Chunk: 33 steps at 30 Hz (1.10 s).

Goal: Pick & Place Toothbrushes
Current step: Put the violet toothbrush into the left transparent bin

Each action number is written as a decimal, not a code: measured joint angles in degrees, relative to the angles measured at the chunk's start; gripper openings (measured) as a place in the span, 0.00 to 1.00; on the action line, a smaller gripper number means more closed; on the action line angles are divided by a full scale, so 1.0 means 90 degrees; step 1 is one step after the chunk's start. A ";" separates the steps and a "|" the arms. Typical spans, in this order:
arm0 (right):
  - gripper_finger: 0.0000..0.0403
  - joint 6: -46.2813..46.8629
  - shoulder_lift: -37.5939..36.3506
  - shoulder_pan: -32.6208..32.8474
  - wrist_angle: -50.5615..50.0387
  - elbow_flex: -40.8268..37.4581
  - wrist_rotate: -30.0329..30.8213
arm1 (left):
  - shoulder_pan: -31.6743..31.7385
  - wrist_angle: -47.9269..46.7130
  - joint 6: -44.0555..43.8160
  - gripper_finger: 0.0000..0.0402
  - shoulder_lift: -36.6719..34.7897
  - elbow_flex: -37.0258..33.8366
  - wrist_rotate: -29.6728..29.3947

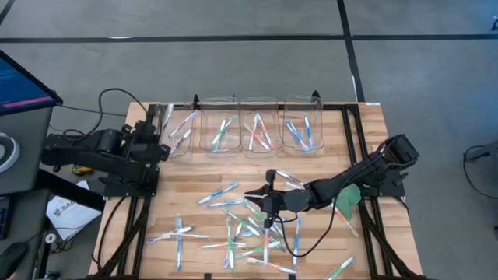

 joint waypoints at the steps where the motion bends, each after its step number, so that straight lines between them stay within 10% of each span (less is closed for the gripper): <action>1: 0.12 0.0039 0.0000 -0.0022 -0.0002 0.0000 0.0000 | 0.0158 0.0007 0.0110 0.00 0.0002 0.0000 0.0001; 33: 0.12 0.0494 -0.0002 -0.0277 -0.0338 -0.0002 -0.0665 | 0.4517 0.2796 0.3305 0.02 0.0811 -0.1397 0.2671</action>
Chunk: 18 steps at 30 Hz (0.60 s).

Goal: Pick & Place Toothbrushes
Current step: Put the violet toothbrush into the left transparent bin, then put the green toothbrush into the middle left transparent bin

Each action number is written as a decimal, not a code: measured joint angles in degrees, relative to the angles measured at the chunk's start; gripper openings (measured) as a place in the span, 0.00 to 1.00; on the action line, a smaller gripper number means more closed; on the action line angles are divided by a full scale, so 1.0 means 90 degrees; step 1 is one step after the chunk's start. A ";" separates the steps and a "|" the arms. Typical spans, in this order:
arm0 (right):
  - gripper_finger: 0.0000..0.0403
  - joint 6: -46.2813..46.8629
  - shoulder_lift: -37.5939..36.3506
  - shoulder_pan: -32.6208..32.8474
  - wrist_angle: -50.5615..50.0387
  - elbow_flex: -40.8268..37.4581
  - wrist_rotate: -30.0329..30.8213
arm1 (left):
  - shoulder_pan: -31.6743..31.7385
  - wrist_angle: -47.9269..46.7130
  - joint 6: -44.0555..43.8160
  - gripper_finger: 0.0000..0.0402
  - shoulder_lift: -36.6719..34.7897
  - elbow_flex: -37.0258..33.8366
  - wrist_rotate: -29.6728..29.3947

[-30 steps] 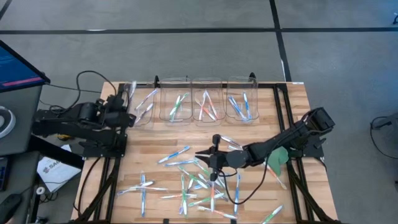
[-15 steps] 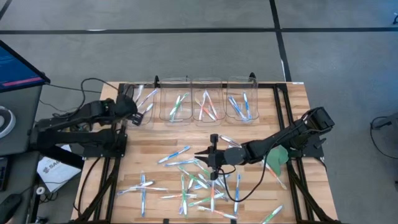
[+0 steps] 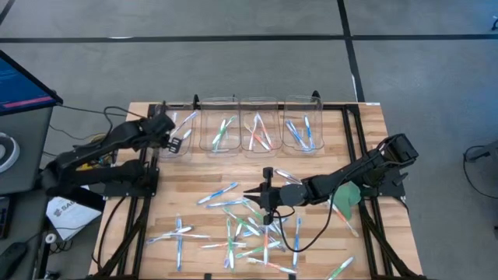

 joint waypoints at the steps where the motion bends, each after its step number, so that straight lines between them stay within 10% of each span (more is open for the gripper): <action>1: 0.12 -0.0001 0.0000 0.0000 0.0000 0.0000 0.0000 | 0.0019 0.0013 0.0001 0.03 0.0059 -0.0020 0.0052; 18: 0.12 -0.0093 0.0000 0.0000 -0.0107 0.0000 -0.0002 | -0.0197 0.0183 0.0302 0.30 0.0164 0.0067 0.0316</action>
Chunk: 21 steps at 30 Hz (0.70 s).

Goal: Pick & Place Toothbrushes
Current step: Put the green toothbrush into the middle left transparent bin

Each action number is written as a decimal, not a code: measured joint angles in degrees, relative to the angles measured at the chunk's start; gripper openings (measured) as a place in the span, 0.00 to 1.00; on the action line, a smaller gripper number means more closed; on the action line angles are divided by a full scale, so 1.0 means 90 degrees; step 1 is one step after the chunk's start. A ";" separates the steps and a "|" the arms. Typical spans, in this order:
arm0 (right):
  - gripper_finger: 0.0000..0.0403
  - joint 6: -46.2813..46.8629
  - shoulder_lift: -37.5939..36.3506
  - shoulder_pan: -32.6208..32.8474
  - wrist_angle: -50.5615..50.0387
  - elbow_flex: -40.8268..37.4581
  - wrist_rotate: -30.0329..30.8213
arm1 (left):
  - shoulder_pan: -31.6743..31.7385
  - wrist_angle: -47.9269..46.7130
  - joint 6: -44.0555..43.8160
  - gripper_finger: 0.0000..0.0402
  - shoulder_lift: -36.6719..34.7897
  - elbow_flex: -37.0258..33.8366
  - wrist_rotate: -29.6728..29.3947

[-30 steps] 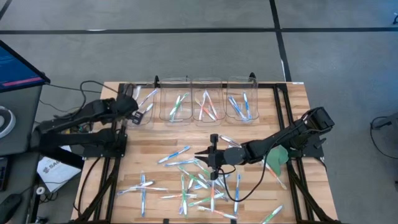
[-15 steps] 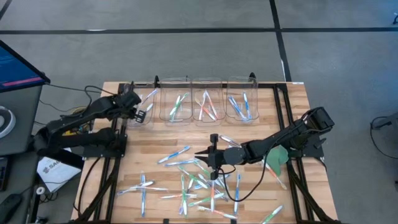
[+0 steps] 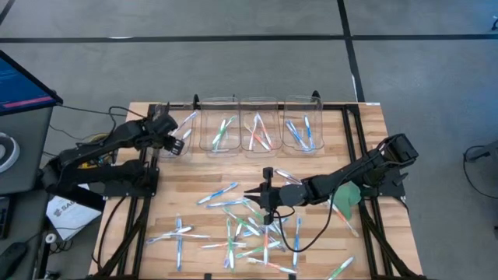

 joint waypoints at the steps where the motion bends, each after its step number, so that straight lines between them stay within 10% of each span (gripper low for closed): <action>1: 0.12 -0.0148 0.0000 0.0004 -0.0025 0.0000 0.0002 | -0.0126 0.0030 0.0025 0.30 -0.0094 0.0058 0.0014; 13: 0.12 -0.1140 -0.0422 0.0623 -0.0491 -0.0005 0.2263 | -0.3242 0.2616 -0.0049 0.30 -0.1109 0.0104 0.0468; 21: 0.12 -0.1478 -0.0695 0.1112 -0.0697 -0.0002 0.3640 | -0.5644 0.5898 0.2204 0.30 -0.0070 0.0116 0.0470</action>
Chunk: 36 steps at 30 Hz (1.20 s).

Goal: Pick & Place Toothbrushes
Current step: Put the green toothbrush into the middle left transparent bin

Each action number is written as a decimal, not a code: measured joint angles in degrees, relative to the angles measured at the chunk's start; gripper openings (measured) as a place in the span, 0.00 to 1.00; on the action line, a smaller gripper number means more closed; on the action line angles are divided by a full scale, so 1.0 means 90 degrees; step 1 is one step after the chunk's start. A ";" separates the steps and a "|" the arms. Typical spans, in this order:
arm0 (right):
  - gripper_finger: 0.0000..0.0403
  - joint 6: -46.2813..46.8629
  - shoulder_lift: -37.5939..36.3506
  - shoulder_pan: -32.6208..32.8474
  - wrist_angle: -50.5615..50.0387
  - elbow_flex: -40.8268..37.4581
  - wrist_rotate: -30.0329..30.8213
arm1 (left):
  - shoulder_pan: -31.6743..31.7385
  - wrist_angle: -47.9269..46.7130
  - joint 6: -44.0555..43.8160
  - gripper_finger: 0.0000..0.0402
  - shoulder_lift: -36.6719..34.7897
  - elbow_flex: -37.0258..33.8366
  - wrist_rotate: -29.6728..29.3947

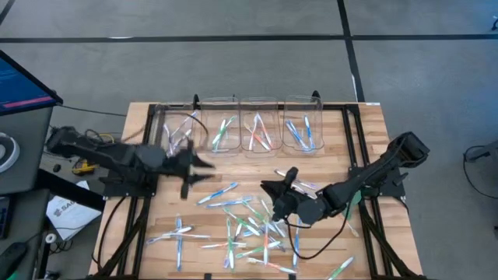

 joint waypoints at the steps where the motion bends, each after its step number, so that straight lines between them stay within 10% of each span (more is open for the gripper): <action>1: 0.12 -0.0002 -0.0040 0.0056 -0.0050 0.0000 0.0099 | -0.0218 0.0055 0.0319 0.30 0.0231 0.0000 -0.0002; 14: 0.12 0.0120 -0.0163 0.0262 -0.0150 0.0002 0.0231 | -0.1192 0.0370 0.1444 0.30 0.3606 -0.0005 0.0088; 36: 0.12 0.0408 -0.0139 0.0049 -0.0173 0.0002 0.0144 | -0.0045 0.1075 0.1169 0.30 0.4771 -0.0012 0.2851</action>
